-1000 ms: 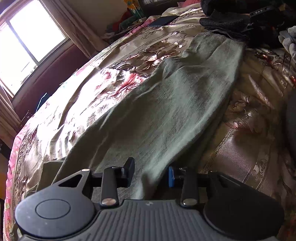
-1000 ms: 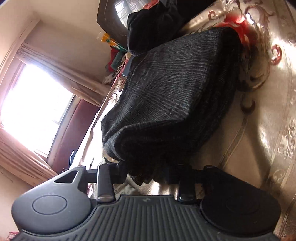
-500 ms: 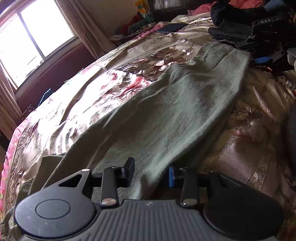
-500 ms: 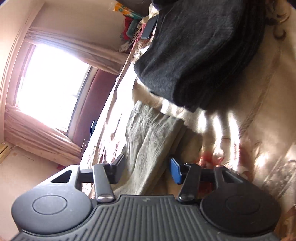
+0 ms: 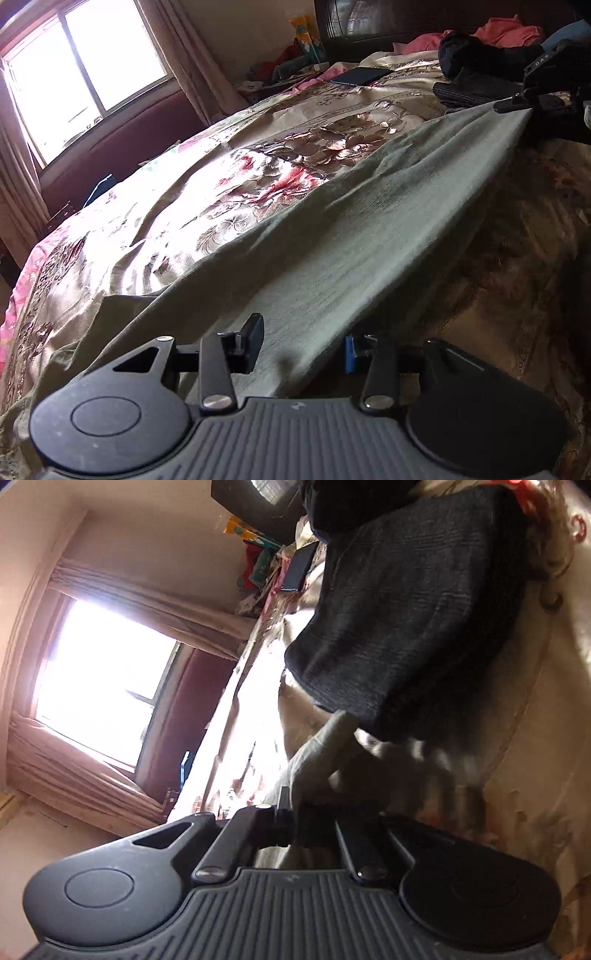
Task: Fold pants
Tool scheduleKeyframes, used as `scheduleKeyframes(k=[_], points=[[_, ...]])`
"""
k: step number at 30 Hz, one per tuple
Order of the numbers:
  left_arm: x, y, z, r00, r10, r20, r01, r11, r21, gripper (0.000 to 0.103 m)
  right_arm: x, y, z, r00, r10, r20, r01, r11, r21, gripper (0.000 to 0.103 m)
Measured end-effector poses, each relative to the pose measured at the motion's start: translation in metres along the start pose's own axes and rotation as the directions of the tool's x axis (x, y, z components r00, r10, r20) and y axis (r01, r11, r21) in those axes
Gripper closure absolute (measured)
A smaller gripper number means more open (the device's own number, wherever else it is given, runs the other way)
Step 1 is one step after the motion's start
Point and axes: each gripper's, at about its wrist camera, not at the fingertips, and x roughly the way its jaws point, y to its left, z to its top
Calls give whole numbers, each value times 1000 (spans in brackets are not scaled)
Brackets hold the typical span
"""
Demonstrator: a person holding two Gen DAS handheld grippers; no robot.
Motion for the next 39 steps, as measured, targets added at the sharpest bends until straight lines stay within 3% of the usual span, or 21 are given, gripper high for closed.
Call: scheduleKeyframes(k=[3, 6, 8, 9, 12, 15, 17, 20, 22, 23, 24, 27, 31, 34, 36, 37, 39], points=[[12, 0, -8, 999, -22, -34, 22, 1000, -12, 43, 14, -7, -4, 977, -194, -82, 188, 979, -81, 92], [9, 5, -7, 1000, -18, -22, 17, 999, -29, 43, -1, 20, -5, 977, -207, -54, 194, 965, -178, 88], [1, 12, -8, 1000, -1, 4, 2, 999, -36, 43, -16, 44, -9, 974, -226, -9, 215, 940, -266, 77], [-3, 18, -9, 1000, 6, 16, -5, 999, -46, 43, -27, 65, -15, 975, -221, 11, 212, 919, -332, 77], [-11, 36, -12, 999, 21, 28, -18, 994, -109, 43, -27, 123, -43, 987, -161, -22, 126, 843, -523, 72], [-15, 47, -13, 999, 37, 29, -32, 990, -136, 43, 6, 179, -73, 983, -69, -169, -54, 778, -626, 63], [-16, 45, -16, 1000, 7, 27, -3, 993, -119, 43, 36, 205, -91, 955, 5, -298, -199, 753, -627, 64], [-11, 28, -16, 981, -190, -20, 188, 978, -94, 43, 96, 241, -135, 869, 14, -494, -359, 704, -613, 61], [-9, 14, -17, 964, -264, -42, 262, 964, -39, 42, 128, 259, -166, 817, 3, -576, -435, 659, -614, 62], [-10, 7, -17, 960, -277, -41, 277, 961, -13, 42, 143, 266, -176, 799, -6, -601, -458, 642, -615, 61], [-11, 6, -17, 958, -284, -38, 284, 959, -7, 42, 161, 274, -192, 765, -17, -644, -498, 619, -607, 61], [-11, 18, -17, 954, -300, -10, 298, 951, -81, 42, 201, 279, -220, 699, -45, -714, -549, 606, -576, 61], [-17, 42, -19, 975, -209, 79, 221, 956, -193, 43, 233, 279, -243, 611, -108, -784, -596, 589, -546, 61], [-18, 52, -21, 990, -89, 112, 113, 967, -228, 42, 244, 279, -251, 564, -151, -812, -623, 567, -538, 63], [-13, 53, -21, 994, -62, 90, 82, 969, -232, 42, 244, 283, -253, 543, -151, -826, -640, 562, -524, 85], [-10, 54, -21, 995, -68, 79, 85, 967, -238, 42, 242, 286, -254, 546, -156, -823, -643, 552, -531, 100], [-7, 57, -22, 994, -83, 72, 99, 963, -249, 42, 242, 291, -256, 575, -157, -803, -634, 536, -558, 101]])
